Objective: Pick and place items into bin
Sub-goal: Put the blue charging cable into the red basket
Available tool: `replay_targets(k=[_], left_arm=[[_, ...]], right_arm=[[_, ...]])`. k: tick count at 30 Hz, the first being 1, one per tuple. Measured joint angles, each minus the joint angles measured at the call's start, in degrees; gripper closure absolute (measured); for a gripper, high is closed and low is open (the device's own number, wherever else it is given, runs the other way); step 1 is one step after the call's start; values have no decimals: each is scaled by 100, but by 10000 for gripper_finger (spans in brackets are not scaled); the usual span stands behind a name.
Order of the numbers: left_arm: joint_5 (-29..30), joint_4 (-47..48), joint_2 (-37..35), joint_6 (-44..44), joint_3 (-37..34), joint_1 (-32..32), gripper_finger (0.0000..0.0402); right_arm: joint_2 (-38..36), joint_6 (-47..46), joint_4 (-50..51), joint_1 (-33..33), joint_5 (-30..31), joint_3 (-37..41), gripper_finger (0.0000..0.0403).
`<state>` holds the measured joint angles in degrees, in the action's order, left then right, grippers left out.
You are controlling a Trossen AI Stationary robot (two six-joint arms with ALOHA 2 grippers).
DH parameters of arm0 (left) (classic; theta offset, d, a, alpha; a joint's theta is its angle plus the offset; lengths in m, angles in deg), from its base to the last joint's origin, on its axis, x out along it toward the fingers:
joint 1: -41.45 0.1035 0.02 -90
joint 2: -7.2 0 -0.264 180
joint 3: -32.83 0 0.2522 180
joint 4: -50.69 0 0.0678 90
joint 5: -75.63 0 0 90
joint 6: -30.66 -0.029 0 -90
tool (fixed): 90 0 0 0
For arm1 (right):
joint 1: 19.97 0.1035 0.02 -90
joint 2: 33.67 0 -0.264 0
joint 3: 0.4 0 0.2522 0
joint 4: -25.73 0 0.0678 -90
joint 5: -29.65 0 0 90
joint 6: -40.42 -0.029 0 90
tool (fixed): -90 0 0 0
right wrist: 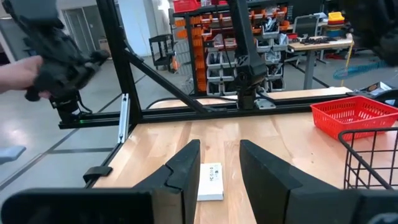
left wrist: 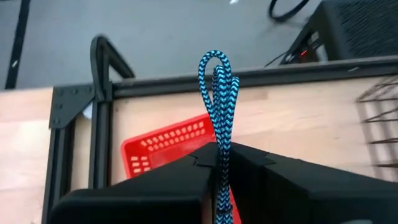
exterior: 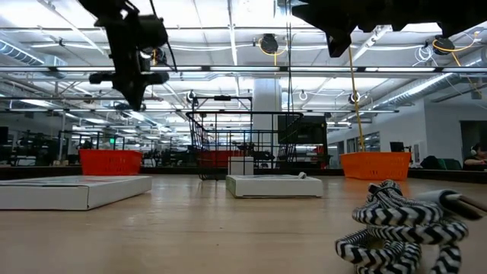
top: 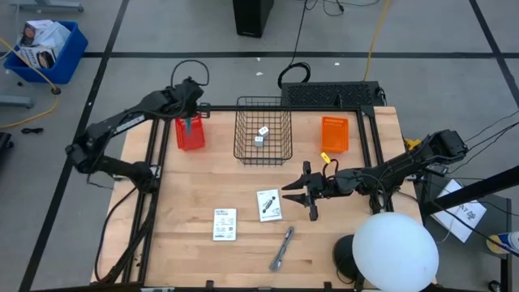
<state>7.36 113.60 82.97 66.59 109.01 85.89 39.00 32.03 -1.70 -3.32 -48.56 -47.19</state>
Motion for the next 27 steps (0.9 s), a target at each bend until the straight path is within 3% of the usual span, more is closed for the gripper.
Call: replay_targets(k=[5, 11, 14, 18, 22, 27], left_arm=[[-118, 166, 378, 117, -2, 234, 393], [-358, 165, 587, 237, -120, 379, 370], [-389, 133, 638, 380, -417, 436, 380], [-439, -386, 623, 406, -888, 520, 390], [-990, -954, 622, 298, -1241, 544, 368], [-922, -1014, 622, 296, -1410, 551, 376]], right_arm=[[0, -56, -15, 62, -2, -2, 298], [0, -61, -17, 115, -2, -2, 298], [0, -87, -16, 115, 0, -2, 298], [0, -141, -17, 115, -2, -2, 298], [0, -129, -69, 115, 0, -2, 298], [-2, -124, -96, 113, 3, -1, 298]])
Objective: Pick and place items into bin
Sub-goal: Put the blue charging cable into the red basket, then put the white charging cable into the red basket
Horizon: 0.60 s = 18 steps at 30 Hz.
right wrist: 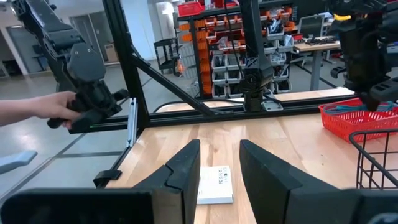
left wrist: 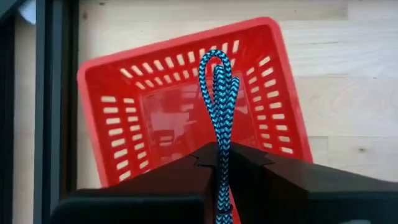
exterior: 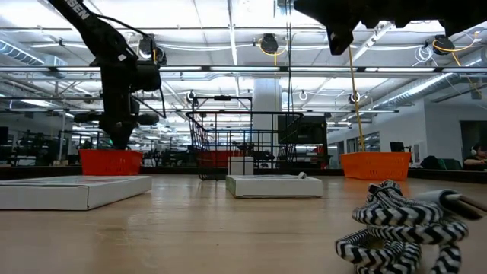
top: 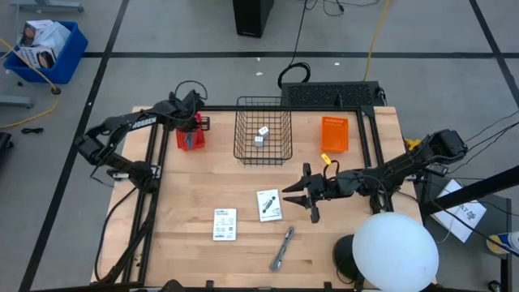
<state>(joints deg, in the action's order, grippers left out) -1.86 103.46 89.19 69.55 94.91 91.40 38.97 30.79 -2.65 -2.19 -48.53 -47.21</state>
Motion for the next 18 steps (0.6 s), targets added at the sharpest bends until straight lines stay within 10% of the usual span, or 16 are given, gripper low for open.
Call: replay_targets(k=[7, 18], left_arm=[[62, -13, -2, 36, -2, -4, 381], [256, -29, -2, -200, -1, -4, 260]], right_arm=[[0, 0, 3, 0, 2, -1, 298], [0, -15, 39, 0, 6, 0, 298]])
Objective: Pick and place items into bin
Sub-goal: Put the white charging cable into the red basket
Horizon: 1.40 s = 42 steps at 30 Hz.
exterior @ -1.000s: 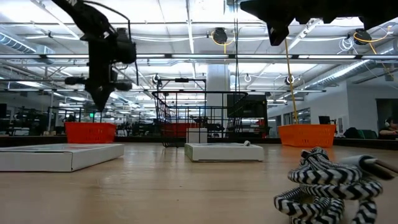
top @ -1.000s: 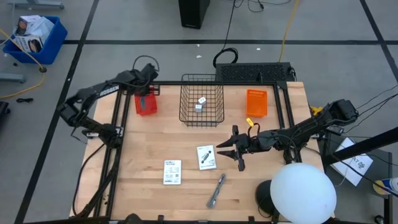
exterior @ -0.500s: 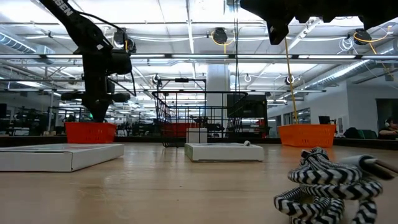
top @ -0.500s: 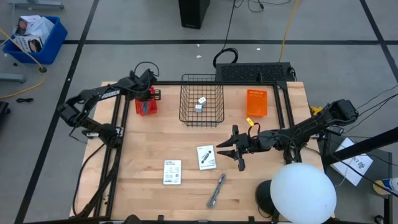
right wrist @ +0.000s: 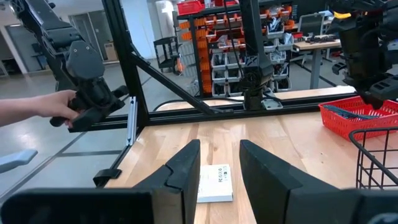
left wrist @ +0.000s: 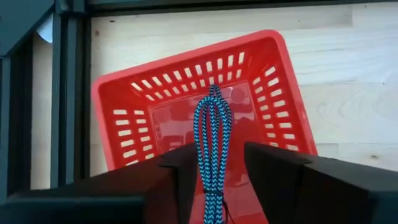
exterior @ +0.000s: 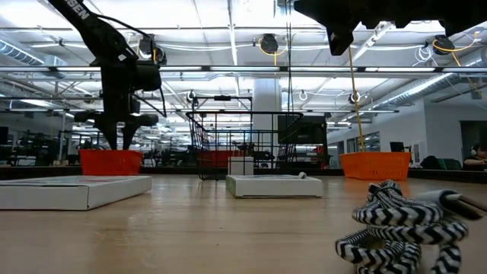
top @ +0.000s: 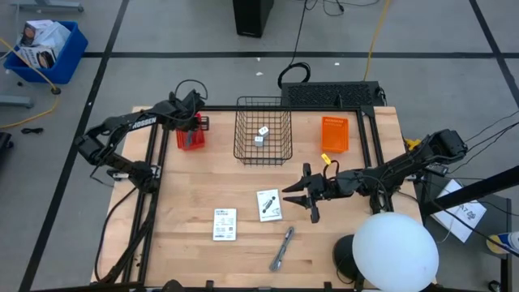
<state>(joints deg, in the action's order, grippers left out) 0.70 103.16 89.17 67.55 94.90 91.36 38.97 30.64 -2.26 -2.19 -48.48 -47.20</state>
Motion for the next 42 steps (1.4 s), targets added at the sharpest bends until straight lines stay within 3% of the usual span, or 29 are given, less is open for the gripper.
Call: replay_targets(k=[7, 14, 20, 25, 30, 34, 42], left_arm=[[-440, 8, -271, -398, 136, -124, 237], [-970, -29, -1383, -537, 282, -538, 235], [-1120, -253, -2587, -471, 290, -1297, 231], [-1305, -737, -3120, -269, 292, -2313, 231], [-1196, -1372, -3132, -89, 292, -3513, 231], [-873, -1622, -3040, 16, 292, -4346, 231], [-125, -1629, -3071, 37, 292, -5278, 231]], right_arm=[[0, -1, 0, 0, 1, -1, 298], [0, -2, 46, 0, 2, 0, 298], [0, -2, 42, 0, 2, -1, 298], [0, -2, -3, 0, 2, -1, 298], [0, 92, -4, -15, -42, -1, 298], [0, 592, 40, -5, -793, -1, 298], [46, 1122, 1083, 64, -1504, -1, 298]])
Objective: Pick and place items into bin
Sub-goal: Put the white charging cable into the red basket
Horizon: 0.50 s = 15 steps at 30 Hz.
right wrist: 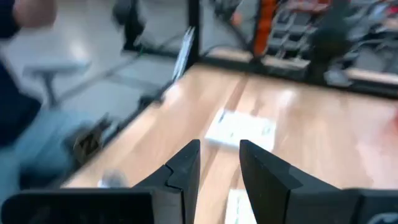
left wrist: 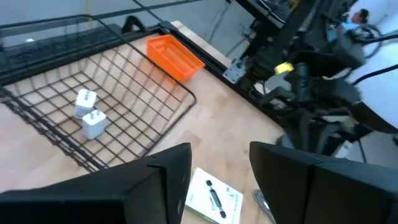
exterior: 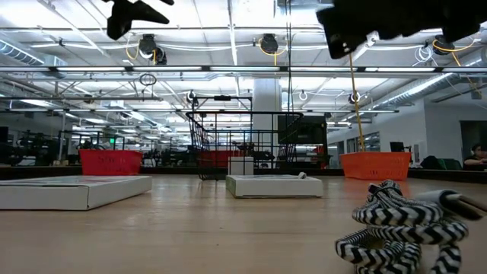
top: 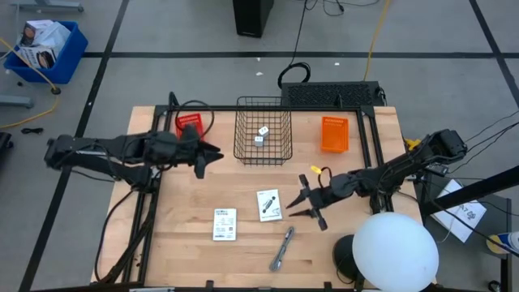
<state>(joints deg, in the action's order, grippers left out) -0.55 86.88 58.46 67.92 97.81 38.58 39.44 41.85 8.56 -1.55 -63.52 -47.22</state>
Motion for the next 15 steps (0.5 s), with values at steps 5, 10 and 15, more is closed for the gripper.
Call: replay_targets(k=[5, 10, 15], left_arm=[[148, -1, 26, 5, 0, -250, 231], [573, -9, 61, 16, 0, -466, 231], [732, -34, 192, 89, 0, -601, 231]], right_arm=[[261, 376, 365, 254, -170, 0, 298], [534, 122, 436, 421, -171, 0, 298], [988, 98, 373, 525, -163, 0, 293]])
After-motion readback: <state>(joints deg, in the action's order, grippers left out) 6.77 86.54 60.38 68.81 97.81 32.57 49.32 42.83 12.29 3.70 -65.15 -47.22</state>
